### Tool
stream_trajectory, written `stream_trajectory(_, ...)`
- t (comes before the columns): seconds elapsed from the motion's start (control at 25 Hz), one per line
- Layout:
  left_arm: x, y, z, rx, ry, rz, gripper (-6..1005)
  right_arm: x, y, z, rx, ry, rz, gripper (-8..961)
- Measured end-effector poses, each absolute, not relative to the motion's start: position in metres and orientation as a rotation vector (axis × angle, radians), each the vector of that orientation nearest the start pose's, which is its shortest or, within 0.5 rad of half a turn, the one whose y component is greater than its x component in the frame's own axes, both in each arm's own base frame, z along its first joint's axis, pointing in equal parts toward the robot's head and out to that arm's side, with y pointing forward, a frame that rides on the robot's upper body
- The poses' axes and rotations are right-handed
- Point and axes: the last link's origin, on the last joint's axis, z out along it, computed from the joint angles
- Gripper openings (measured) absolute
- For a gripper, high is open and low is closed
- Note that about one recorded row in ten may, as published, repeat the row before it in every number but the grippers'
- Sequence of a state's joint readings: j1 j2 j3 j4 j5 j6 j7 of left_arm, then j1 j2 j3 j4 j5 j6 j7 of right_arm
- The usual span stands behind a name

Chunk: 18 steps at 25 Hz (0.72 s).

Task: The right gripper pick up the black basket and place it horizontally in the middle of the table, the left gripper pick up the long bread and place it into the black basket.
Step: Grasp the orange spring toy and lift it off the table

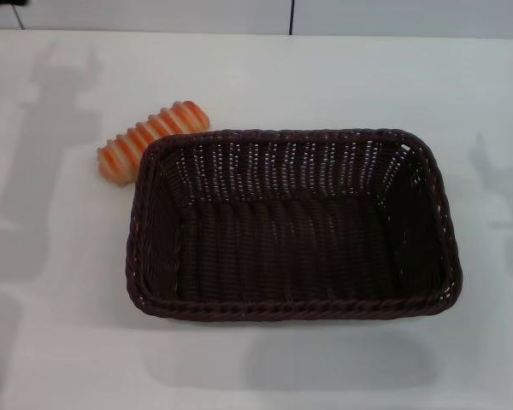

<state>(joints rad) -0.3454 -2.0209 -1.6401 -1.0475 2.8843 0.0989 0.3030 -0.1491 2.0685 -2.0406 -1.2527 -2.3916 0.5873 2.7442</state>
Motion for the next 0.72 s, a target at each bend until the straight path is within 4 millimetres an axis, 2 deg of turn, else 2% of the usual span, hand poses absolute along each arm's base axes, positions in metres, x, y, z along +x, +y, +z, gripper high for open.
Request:
stream_trajectory(0.16,-0.261,0.425,0.084,-1.586,-0.372,-0.218,782,0.272,0.287,0.005,-1.478,0.681,0.643,840)
stream_trajectory(0.2,-0.241,0.435,0.092,-1.610,-0.300,-0.173,782,0.274,0.286,0.006,-1.474,0.692,0.645,840)
stream_trajectory(0.24,-0.241,0.435,0.092,-1.610,-0.300,-0.173,782,0.277,0.286,0.006,-1.468,0.700,0.644,840)
stream_trajectory(0.28,-0.222,0.445,0.097,-1.648,-0.312,-0.173,782,0.278,0.286,0.007,-1.467,0.704,0.643,840)
stream_trajectory(0.4,-0.222,0.445,0.097,-1.648,-0.312,-0.173,782,0.280,0.287,0.006,-1.466,0.705,0.639,840)
stream_trajectory(0.44,-0.208,0.454,0.087,-1.833,-0.394,0.019,782,0.280,0.286,0.007,-1.466,0.706,0.638,840)
stream_trajectory(0.48,-0.203,0.452,0.084,-1.902,-0.403,0.096,783,0.281,0.286,0.007,-1.464,0.706,0.637,840)
stream_trajectory(0.56,-0.197,0.449,0.079,-2.011,-0.409,0.201,782,0.282,0.285,0.008,-1.463,0.707,0.634,840)
stream_trajectory(0.72,-0.196,0.444,0.073,-2.101,-0.418,0.282,779,0.285,0.282,0.008,-1.459,0.712,0.626,840)
